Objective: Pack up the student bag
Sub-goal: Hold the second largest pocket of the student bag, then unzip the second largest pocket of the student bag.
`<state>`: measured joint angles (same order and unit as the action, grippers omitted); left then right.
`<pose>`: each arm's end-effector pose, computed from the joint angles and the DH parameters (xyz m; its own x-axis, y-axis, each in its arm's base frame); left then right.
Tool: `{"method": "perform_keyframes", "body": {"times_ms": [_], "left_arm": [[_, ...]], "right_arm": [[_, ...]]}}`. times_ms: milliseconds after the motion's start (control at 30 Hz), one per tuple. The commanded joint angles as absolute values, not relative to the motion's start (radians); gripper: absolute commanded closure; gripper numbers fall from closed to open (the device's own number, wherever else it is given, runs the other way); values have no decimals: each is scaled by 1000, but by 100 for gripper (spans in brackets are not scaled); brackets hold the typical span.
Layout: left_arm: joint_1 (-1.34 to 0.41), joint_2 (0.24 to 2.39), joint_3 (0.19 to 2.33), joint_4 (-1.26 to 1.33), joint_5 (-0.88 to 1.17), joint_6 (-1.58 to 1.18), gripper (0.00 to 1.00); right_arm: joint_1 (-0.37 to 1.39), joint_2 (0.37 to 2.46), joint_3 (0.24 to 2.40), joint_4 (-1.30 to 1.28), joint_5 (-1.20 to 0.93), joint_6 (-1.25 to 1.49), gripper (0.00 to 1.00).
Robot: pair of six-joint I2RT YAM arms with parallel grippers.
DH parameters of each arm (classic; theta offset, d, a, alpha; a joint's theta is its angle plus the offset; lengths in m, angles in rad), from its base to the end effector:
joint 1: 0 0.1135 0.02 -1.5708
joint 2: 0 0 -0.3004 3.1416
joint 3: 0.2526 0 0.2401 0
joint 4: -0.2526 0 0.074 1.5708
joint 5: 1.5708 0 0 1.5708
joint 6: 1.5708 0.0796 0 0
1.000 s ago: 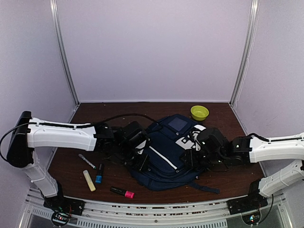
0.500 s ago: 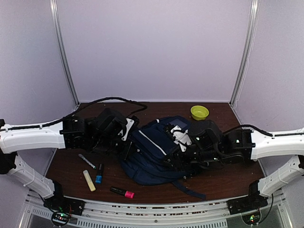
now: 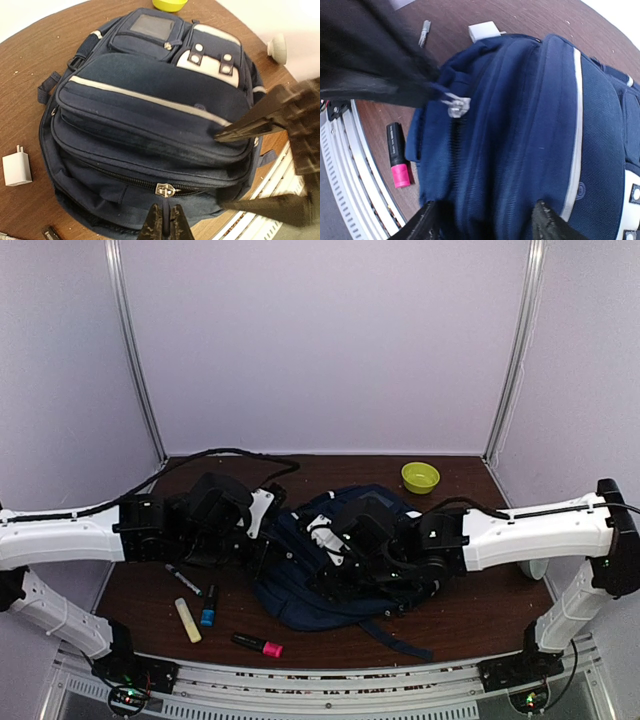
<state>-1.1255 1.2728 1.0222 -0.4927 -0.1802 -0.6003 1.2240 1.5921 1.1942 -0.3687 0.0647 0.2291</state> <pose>0.1352 -0.2502 0.2981 -0.7100 0.1973 -0.6760 0.5211 0.7929 -0.3158 0.1321 0.3504 0.2726 -0.4392 -0.5484 -0.7116 -0.8450 0.5211 0.1199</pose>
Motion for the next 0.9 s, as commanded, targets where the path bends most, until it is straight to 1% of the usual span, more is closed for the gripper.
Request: {"method": "perform_keyframes", "body": {"times_ms": [0, 33, 67, 100, 200, 267, 467, 567, 667, 767, 867], "left_arm": [[-1123, 1183, 991, -321, -176, -618, 100], [-1123, 1175, 985, -315, -176, -619, 100], [-1123, 1169, 980, -310, -176, -622, 100], [-1123, 1165, 977, -307, -174, -622, 100], [-1123, 1163, 972, -306, -176, -620, 100], [-1122, 1165, 973, -309, -183, -618, 100], [-1100, 1184, 991, -377, -244, -622, 100], [-1047, 1180, 964, -405, -262, -609, 100], [-966, 1165, 906, -392, -235, -589, 100], [-892, 1181, 847, -326, -177, -568, 100], [-882, 1247, 848, -259, -106, -535, 100]], "right_arm": [[1200, 1611, 1201, -321, 71, 234, 42], [1199, 1613, 1198, -315, 73, 235, 49], [1198, 1613, 1193, -308, 79, 236, 58], [1196, 1610, 1189, -302, 85, 239, 65], [1189, 1600, 1179, -295, 85, 251, 90], [1186, 1591, 1180, -302, 83, 255, 100], [1185, 1507, 1152, -367, 133, 288, 100], [1185, 1424, 1092, -369, 168, 318, 100], [1185, 1336, 1028, -363, 190, 341, 100], [1185, 1276, 977, -356, 200, 354, 100], [1185, 1232, 932, -364, 229, 376, 100]]}}
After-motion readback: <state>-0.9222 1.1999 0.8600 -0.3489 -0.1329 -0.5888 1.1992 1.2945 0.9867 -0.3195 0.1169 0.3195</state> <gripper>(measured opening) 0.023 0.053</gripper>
